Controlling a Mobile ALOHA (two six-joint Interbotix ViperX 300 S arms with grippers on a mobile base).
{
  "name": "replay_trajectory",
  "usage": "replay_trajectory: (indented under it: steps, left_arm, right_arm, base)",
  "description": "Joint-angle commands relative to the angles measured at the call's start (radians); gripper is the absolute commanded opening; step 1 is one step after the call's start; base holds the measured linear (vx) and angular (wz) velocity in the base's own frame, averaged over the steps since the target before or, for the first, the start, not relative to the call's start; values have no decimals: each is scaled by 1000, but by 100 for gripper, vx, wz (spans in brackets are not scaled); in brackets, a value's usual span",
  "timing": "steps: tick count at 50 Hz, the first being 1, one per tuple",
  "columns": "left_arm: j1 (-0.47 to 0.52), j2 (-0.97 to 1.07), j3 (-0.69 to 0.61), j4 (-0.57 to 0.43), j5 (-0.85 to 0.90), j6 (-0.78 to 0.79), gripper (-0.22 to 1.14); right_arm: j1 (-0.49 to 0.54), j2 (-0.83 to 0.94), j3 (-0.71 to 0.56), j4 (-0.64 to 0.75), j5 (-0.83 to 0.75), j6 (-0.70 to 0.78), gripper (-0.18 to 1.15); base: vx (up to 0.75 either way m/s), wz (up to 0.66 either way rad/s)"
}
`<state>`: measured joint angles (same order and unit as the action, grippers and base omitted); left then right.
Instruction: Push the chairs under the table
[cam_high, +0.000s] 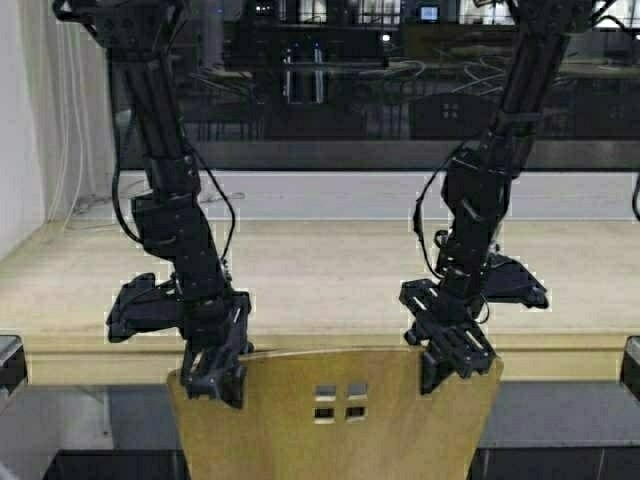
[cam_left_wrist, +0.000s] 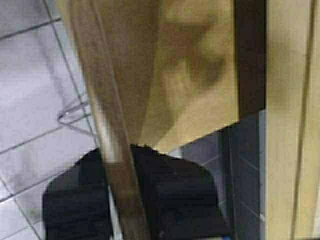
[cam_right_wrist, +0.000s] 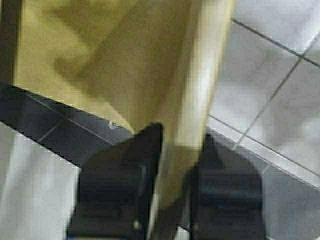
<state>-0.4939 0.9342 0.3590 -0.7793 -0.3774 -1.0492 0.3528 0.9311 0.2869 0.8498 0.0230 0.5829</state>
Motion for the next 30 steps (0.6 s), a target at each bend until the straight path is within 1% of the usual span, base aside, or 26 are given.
replay_trajectory:
  steps: [1, 8, 23, 27, 30]
  left_arm:
    - [25, -80, -12, 15, -31, 25, 20]
    - [25, -78, -15, 15, -31, 25, 21]
    - [25, -81, -2, 17, -29, 26, 22]
    - [23, -86, 5, 17, -32, 29, 26]
    - [23, -86, 5, 23, -32, 44, 31]
  right_arm:
    - [18, 2, 8, -18, -11, -118, 17]
    - [18, 15, -26, -18, -3, -121, 17]
    - [18, 17, -8, -18, -8, -169, 17]
    - [18, 20, -12, -20, -2, -173, 18]
    - [18, 18, -14, -20, 0, -175, 24]
  base:
    - [20, -6]
    - [20, -4]
    - [12, -1]
    - [9, 0]
    - [6, 0]
